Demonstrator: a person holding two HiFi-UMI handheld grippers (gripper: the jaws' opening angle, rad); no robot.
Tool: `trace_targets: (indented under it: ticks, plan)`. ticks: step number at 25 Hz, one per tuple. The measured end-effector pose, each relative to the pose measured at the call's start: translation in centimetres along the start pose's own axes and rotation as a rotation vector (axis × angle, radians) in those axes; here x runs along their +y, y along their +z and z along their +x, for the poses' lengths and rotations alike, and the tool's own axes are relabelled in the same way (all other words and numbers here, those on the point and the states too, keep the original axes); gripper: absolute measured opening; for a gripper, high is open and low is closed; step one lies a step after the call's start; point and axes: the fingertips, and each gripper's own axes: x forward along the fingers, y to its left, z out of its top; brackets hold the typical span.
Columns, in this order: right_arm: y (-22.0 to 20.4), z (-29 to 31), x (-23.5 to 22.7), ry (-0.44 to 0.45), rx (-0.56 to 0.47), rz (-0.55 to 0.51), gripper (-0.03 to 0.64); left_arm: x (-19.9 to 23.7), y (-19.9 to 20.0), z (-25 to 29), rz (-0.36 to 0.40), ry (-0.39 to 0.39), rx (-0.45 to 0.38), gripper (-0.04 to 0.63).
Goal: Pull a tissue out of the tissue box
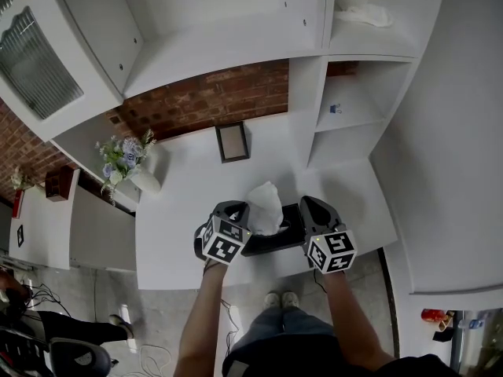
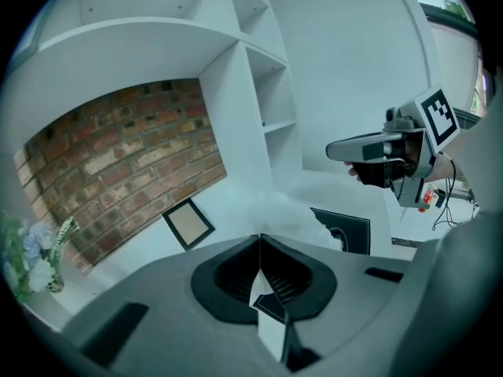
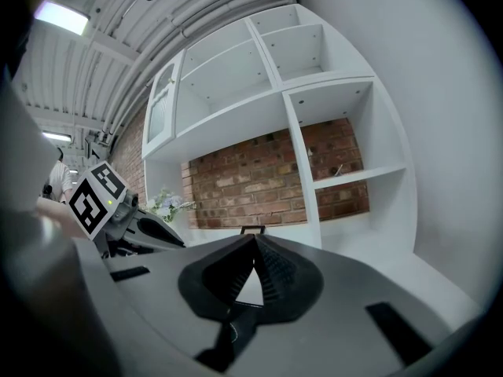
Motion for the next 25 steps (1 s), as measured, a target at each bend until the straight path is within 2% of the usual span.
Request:
trace_targets:
  ticks: [4,11,14,20,25]
  plan:
    - [0.2,0.0,0.1,0.002,-0.006,-0.002,-0.002,1.0,1.1,-0.8,0.013,0.033,-0.039,0.012]
    - [1.1,0.0,0.4,0.002,-0.023,-0.008,-0.002,2.7,3.1,-2.9,-0.025,0.096,-0.147,0.012]
    - [1.8,0.0,0.5,-0.006,-0.04,-0.007,-0.002,3.9,4.4,-4.5,-0.085,0.145,-0.251,0.012]
    - [3.6,-0.3,0.8,-0.002,-0.079,-0.023,-0.002,5.9,6.5,-8.4,-0.272,0.262,-0.47,0.012]
    - [5.3,-0.6,0.9,0.001,-0.116,-0.036,-0.002,6.5,7.3,-10.6,-0.325,0.328,-0.559,0.012]
